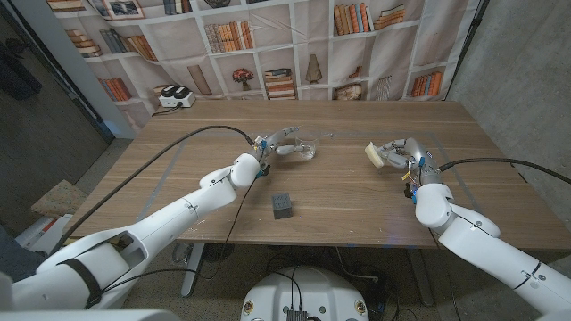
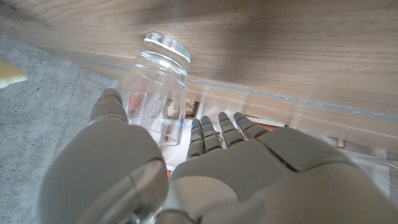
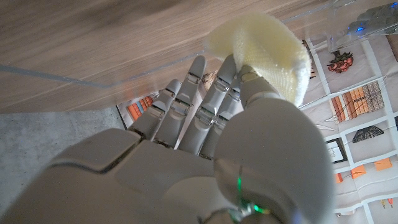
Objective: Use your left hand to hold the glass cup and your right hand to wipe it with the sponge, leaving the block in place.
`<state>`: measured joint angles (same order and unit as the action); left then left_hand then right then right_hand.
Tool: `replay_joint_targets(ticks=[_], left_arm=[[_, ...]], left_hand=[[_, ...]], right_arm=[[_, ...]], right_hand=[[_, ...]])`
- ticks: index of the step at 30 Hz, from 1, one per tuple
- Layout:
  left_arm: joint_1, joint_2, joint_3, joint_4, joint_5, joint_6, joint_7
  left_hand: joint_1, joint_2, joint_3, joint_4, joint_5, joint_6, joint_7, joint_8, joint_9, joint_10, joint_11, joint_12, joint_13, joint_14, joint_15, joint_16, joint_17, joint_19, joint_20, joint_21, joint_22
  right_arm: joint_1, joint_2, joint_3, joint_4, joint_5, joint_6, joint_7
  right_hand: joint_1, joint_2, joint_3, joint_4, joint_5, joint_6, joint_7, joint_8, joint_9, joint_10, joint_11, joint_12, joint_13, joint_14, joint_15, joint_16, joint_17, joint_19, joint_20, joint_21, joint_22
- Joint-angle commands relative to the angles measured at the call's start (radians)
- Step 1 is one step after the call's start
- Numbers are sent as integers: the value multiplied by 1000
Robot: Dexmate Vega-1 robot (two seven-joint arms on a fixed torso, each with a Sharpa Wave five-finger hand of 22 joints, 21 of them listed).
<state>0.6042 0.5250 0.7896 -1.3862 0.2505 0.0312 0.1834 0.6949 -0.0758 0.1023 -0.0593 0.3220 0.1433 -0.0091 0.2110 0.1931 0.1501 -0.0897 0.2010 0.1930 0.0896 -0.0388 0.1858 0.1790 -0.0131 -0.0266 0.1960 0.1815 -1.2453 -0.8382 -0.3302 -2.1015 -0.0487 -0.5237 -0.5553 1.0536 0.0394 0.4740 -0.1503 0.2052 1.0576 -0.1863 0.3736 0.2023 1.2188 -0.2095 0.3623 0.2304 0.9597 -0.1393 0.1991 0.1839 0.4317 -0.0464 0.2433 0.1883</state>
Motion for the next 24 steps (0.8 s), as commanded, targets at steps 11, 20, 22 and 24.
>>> replay_joint_targets(ticks=[11,20,22,24], left_arm=[[-9,-69,-1,120,-23,-151,109],[16,-102,-41,173,-80,-253,184],[19,-107,-48,178,-92,-262,186],[20,-109,-51,180,-95,-264,192]], left_hand=[[109,31,13,-41,23,182,-77,51,3,181,-93,46,1,122,-69,23,-2,26,-19,9,-2],[256,90,56,-82,21,375,-117,100,2,366,-121,56,4,217,-117,25,-3,60,-37,10,-3],[289,101,66,-87,13,416,-128,111,2,419,-121,60,6,240,-121,25,-3,67,-39,10,-4],[311,110,74,-90,7,447,-129,119,2,453,-124,63,7,258,-126,26,-3,74,-40,11,-4]], right_arm=[[-20,0,15,8,15,22,-13],[-19,-1,16,16,17,35,-12],[-18,0,16,18,18,36,-12],[-16,1,16,19,18,35,-12]], right_hand=[[2,9,-5,3,2,33,-27,2,2,8,2,1,3,6,-87,-1,3,10,-31,-5,6],[1,9,-5,4,2,32,-27,1,2,8,2,1,4,6,-87,-2,2,10,-31,-6,6],[1,9,-5,4,2,32,-27,1,2,8,2,1,4,5,-87,-3,2,10,-31,-6,6],[2,9,-5,4,2,33,-27,1,2,8,2,1,5,6,-88,-2,2,9,-30,-6,6]])
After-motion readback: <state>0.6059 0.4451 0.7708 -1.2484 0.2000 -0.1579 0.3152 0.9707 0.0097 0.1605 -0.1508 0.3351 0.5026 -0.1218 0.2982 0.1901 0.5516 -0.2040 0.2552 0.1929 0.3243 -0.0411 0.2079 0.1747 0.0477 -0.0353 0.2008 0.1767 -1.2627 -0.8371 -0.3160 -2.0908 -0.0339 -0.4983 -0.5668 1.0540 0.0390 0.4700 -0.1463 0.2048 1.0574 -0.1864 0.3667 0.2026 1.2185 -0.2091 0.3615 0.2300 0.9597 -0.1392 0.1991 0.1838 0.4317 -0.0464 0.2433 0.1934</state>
